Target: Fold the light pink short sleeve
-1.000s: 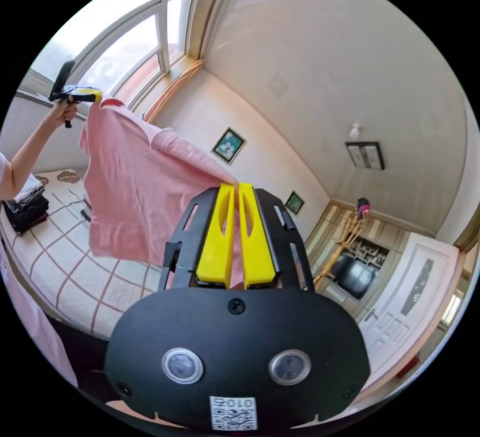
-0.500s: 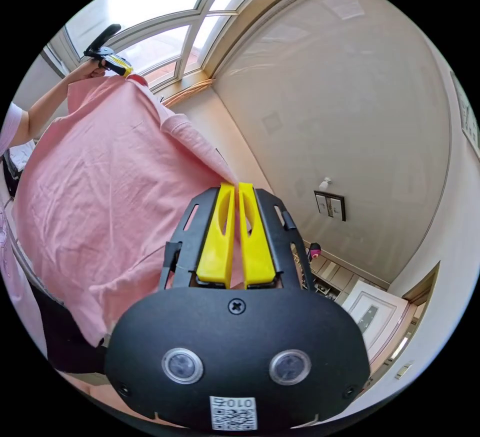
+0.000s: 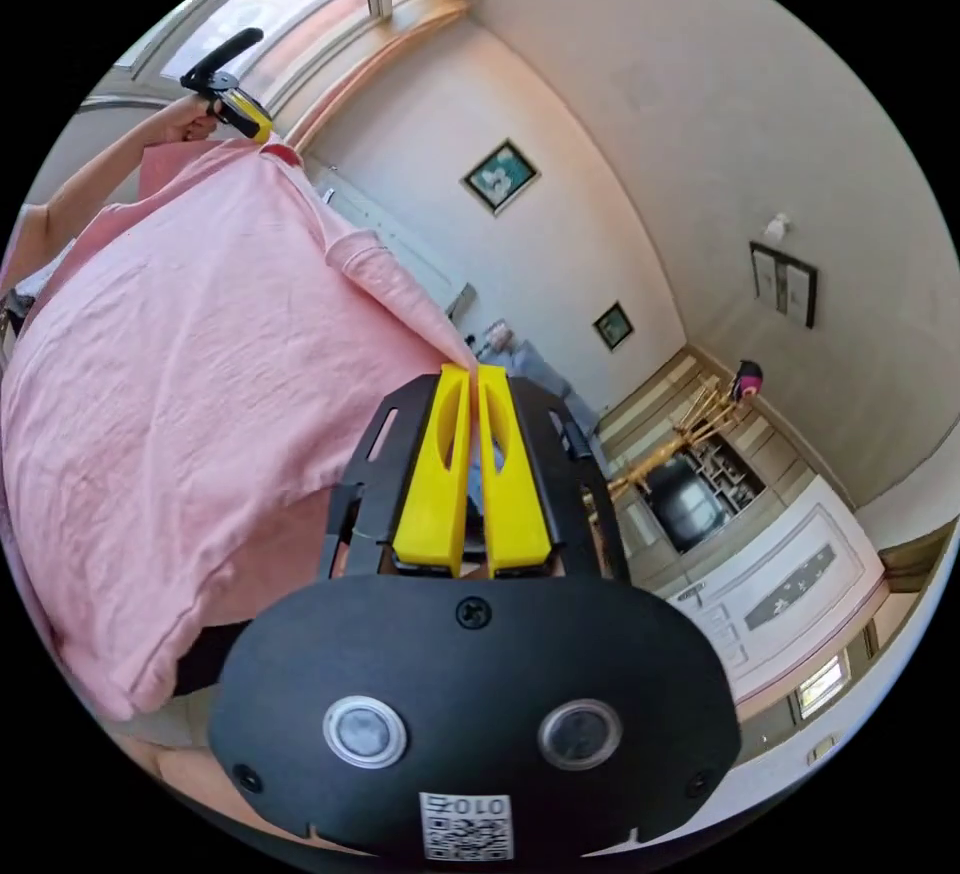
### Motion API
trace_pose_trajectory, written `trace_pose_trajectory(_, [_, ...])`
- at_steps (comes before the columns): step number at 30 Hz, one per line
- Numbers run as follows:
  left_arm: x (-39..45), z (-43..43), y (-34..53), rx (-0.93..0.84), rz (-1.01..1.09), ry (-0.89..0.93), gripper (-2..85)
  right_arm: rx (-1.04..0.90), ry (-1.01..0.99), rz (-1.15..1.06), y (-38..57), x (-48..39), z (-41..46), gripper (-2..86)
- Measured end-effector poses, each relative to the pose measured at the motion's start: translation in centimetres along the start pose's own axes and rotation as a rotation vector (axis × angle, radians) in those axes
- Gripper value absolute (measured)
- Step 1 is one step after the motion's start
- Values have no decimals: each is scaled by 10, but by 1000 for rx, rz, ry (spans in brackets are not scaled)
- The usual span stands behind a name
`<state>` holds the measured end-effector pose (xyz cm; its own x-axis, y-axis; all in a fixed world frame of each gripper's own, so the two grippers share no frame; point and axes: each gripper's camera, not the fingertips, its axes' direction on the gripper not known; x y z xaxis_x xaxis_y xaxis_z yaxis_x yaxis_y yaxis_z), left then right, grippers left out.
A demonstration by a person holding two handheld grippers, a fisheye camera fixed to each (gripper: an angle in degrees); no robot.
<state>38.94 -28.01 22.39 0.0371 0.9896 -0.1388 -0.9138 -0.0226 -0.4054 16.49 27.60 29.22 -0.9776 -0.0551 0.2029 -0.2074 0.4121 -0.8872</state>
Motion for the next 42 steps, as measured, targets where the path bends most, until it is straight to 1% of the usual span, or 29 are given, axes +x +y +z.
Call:
trace_pose_trajectory(2, [-35,69,-13,45,-45,93,-1,-107,2,45,-12,20,47,16])
trace_pose_trajectory(4, [-51,95,-34,106,-64,97,-1,-139,84,90,-28,46,66,17])
trace_pose_trajectory(6, [-56,102,-55,192,-56,68,-1,-77,196,185,-50,85,51,18])
trace_pose_trajectory(8, [-56,101,-72,298,-21,34,-1,17,219,263,-58,112,26,19])
trace_pose_trajectory(10, [-56,106,-71,328,11,38,-1,103,168,331,-58,132,5,20])
trace_pose_trajectory(12, [-55,121,-60,315,34,40,-1,184,50,363,-50,137,-5,22])
trace_pose_trajectory(16, [-60,186,12,220,51,77,-1,217,-119,325,-28,102,22,22])
trace_pose_trajectory(18, [-66,223,54,159,18,115,-1,165,-245,290,-12,62,60,23])
trace_pose_trajectory(22, [-74,312,167,3,-73,206,0,35,-394,239,7,-15,120,23])
trace_pose_trajectory(25, [-71,370,254,-92,-172,263,0,-38,-617,216,16,-72,165,24])
trace_pose_trajectory(26, [-68,388,288,-130,-213,266,0,-60,-725,209,19,-93,183,25])
trace_pose_trajectory(27, [-66,396,304,-150,-233,265,0,-90,-821,209,21,-111,201,26])
trace_pose_trajectory(29, [-61,416,365,-203,-319,244,0,-144,-931,209,21,-133,225,27])
trace_pose_trajectory(32, [-57,421,424,-220,-413,232,0,-178,-993,199,12,-149,246,28])
trace_pose_trajectory(34, [-52,420,448,-245,-433,210,0,-179,-1009,174,0,-152,252,29])
trace_pose_trajectory(39, [-31,411,486,-281,-411,164,0,-206,-1031,41,-39,-172,253,29])
trace_pose_trajectory(42, [-19,409,507,-319,-411,132,0,-215,-1056,-2,-53,-185,252,28])
